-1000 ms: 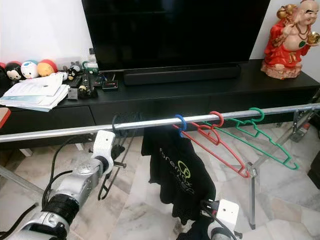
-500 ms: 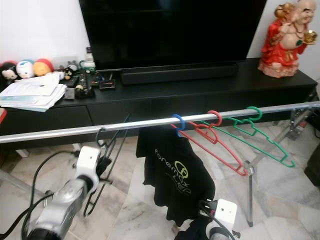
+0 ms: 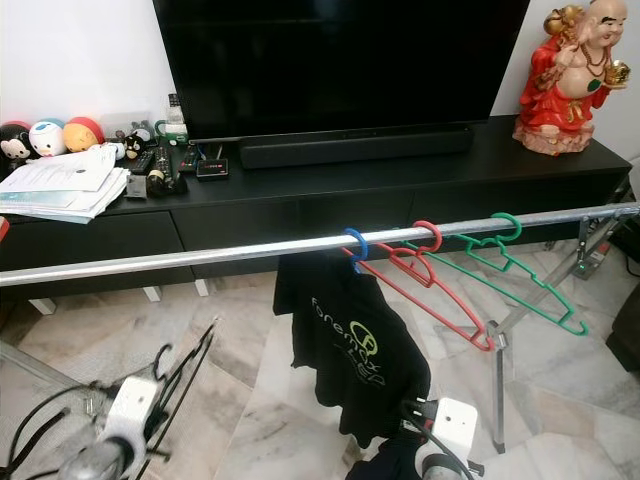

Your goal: Hang hanger

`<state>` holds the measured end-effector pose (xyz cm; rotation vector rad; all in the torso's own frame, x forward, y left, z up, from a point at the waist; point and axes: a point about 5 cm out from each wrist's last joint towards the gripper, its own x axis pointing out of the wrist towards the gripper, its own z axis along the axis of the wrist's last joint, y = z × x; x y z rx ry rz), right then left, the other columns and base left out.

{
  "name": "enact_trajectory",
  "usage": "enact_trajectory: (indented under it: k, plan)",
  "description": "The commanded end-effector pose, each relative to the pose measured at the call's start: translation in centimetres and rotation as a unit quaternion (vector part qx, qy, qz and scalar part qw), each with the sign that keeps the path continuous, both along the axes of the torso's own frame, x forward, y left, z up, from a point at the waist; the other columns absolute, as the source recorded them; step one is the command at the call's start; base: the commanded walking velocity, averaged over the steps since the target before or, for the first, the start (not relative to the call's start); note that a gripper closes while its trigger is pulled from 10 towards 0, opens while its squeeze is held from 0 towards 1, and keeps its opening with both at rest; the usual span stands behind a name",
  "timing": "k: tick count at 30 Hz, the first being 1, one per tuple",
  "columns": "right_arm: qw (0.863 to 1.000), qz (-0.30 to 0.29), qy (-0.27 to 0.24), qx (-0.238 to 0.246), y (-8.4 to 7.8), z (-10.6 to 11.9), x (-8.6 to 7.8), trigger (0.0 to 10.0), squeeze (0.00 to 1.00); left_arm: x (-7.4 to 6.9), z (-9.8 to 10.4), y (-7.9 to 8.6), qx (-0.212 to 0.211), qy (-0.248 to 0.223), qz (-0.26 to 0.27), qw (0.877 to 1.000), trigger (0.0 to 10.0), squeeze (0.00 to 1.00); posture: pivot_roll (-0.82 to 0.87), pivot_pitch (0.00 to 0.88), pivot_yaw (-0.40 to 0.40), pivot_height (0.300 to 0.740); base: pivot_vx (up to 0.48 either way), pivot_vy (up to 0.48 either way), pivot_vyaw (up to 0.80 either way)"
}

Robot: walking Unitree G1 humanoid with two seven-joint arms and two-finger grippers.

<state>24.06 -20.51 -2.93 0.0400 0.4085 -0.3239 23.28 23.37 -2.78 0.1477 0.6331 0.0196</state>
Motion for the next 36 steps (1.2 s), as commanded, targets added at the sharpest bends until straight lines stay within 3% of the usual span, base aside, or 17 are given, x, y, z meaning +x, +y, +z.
enact_trajectory:
  k: [1,2,3,4,5,7,10,12,13,14,15,23,28,36]
  plan:
    - [1.0,0.0,-0.008,-0.004,0.0,0.3,0.2,10.0,0.0,0.5,1.0,1.5,-0.023,-0.041,0.058,0.997,10.0,0.0,0.01,0.071,0.019,0.74,0.0,0.0,0.0]
    - [1.0,-0.001,-0.01,-0.006,-0.1,0.3,0.2,10.0,0.0,0.9,2.0,2.4,-0.03,-0.071,0.085,0.993,10.0,0.0,0.02,0.073,0.019,0.74,0.0,0.0,0.0]
    - [1.0,-0.003,-0.013,-0.007,-0.5,0.4,0.2,10.0,0.0,1.7,3.1,3.5,-0.001,-0.091,0.083,0.992,10.0,0.0,0.06,0.064,0.016,0.74,0.0,0.0,0.0]
    - [1.0,-0.003,-0.013,-0.007,-0.5,0.4,0.2,10.0,0.0,1.7,3.1,3.5,-0.001,-0.091,0.083,0.992,10.0,0.0,0.06,0.064,0.016,0.74,0.0,0.0,0.0]
    - [1.0,0.003,-0.011,-0.009,-0.4,0.4,0.3,10.0,0.0,1.9,2.8,3.8,0.015,-0.054,0.062,0.996,10.0,0.0,0.08,0.064,0.016,0.74,0.0,0.0,0.0]
    - [1.0,0.006,-0.006,-0.009,-0.2,0.3,0.3,10.0,0.0,1.9,2.4,4.0,-0.007,-0.045,0.071,0.996,10.0,0.0,0.07,0.06,0.019,0.74,0.0,0.0,0.0]
    - [1.0,-0.007,-0.022,-0.006,-0.3,0.9,0.9,10.0,0.0,-1.1,-0.8,3.5,0.019,0.045,0.053,0.997,10.0,0.0,0.03,0.045,0.042,0.74,0.0,0.0,0.0]
    - [1.0,-0.008,-0.026,-0.006,-0.3,1.0,1.0,10.0,0.0,-2.5,-1.9,3.1,0.017,0.074,0.048,0.996,10.0,0.0,0.02,0.043,0.044,0.74,0.0,0.0,0.0]
    - [1.0,-0.007,-0.027,-0.009,-0.3,1.0,0.9,10.0,0.0,-4.3,-3.2,2.6,0.009,0.102,0.053,0.993,10.0,0.0,0.03,0.041,0.045,0.74,0.0,0.0,0.0]
    - [1.0,-0.007,-0.027,-0.009,-0.3,1.0,0.9,10.0,0.0,-4.3,-3.2,2.6,0.009,0.102,0.053,0.993,10.0,0.0,0.03,0.041,0.045,0.74,0.0,0.0,0.0]
    - [1.0,-0.007,-0.025,-0.01,-0.3,0.9,0.8,10.0,0.0,-6.1,-4.3,2.4,0.014,0.137,0.057,0.989,10.0,0.0,0.03,0.036,0.041,0.74,0.0,0.0,0.0]
    - [1.0,-0.002,-0.02,-0.012,-0.4,0.7,0.6,10.0,0.0,-10.8,-6.6,1.1,-0.002,0.207,0.088,0.974,10.0,0.0,0.04,0.021,0.04,0.74,0.0,0.0,0.0]
    - [1.0,-0.003,-0.022,-0.011,-0.3,0.8,0.7,10.0,0.0,-10.8,-6.7,0.7,-0.01,0.205,0.08,0.975,10.0,0.0,0.04,0.015,0.041,0.74,0.0,0.0,0.0]
    - [1.0,-0.001,-0.024,-0.01,-0.1,0.9,0.9,10.0,0.0,-9.2,-6.2,1.0,-0.008,0.186,0.085,0.979,10.0,0.0,0.04,0.024,0.04,0.74,0.0,0.0,0.0]
